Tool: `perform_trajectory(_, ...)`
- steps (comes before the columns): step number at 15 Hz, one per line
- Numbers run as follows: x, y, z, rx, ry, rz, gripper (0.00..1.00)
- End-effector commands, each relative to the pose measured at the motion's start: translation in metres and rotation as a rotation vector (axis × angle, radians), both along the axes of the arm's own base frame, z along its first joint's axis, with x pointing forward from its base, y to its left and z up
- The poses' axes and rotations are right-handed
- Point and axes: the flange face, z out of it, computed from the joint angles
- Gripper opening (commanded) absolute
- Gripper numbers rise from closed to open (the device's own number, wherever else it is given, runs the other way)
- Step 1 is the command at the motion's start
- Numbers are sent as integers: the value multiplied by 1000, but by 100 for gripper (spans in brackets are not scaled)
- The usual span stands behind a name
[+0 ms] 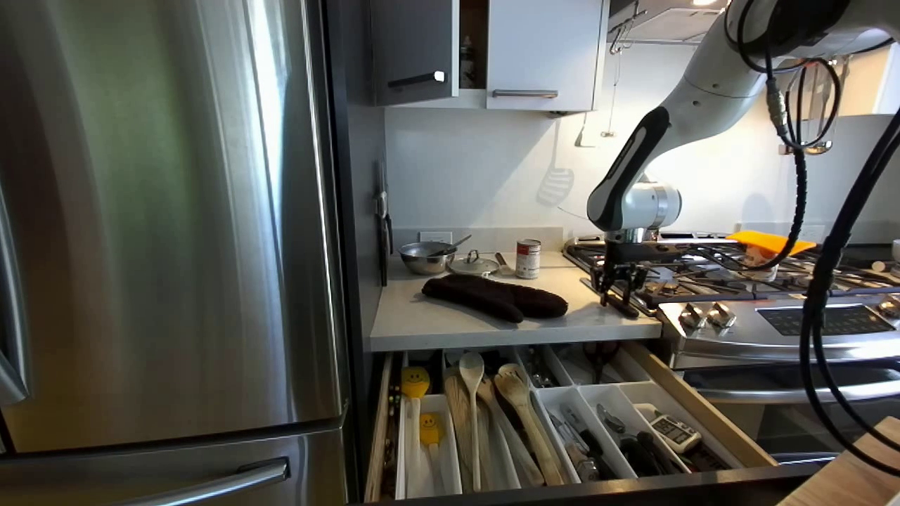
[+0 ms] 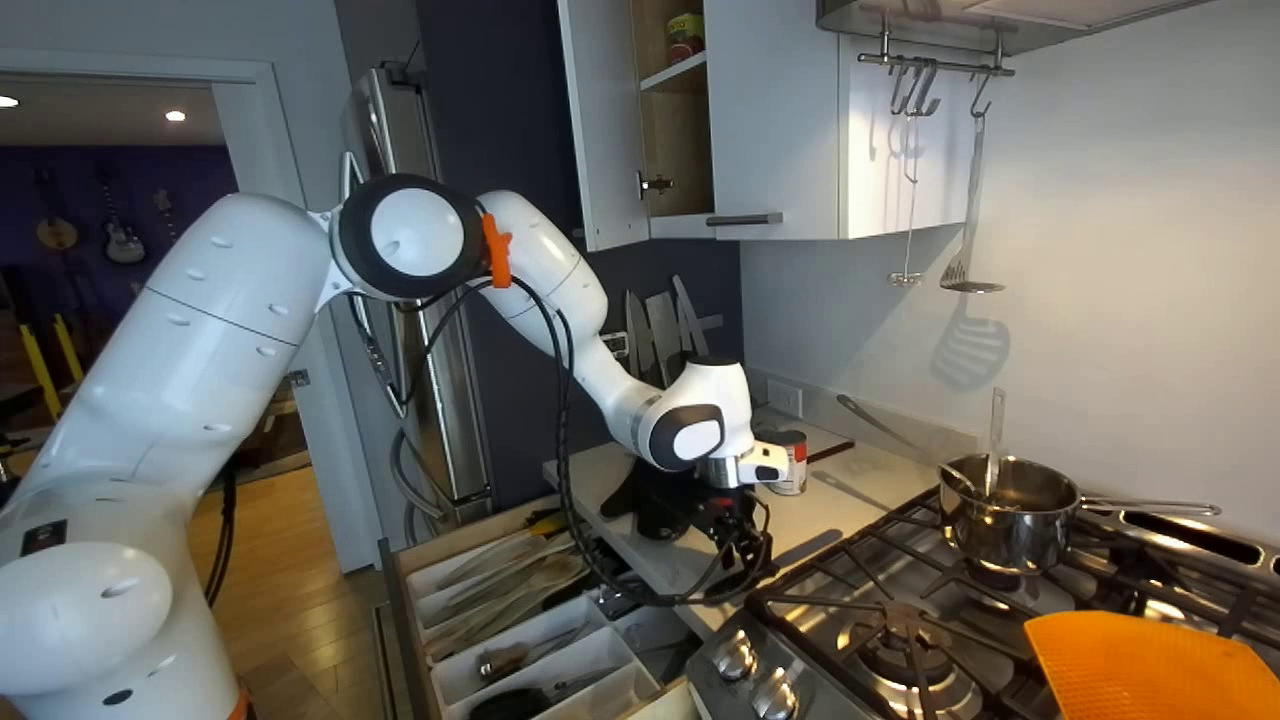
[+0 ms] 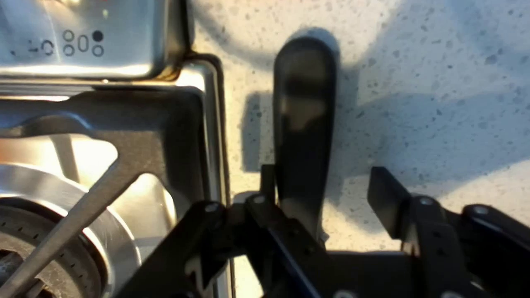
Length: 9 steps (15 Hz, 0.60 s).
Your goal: Put the black utensil in the drawer
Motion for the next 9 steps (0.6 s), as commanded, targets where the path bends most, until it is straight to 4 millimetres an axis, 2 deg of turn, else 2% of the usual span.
perform_trajectory(1,6,-7,-10,-13,10,15,45)
perform_trajectory(2,7,-8,-10,-15,11,16,40)
perform_trajectory(3,8,-8,-10,-14,12,17,40)
perform_trajectory(5,8,-8,-8,-14,16,15,32)
perform_trajectory(6,8,-8,-8,-10,21,13,24)
perform_trajectory(7,8,-8,-7,-9,23,11,7)
perform_trajectory(9,6,-7,-5,-5,34,6,8)
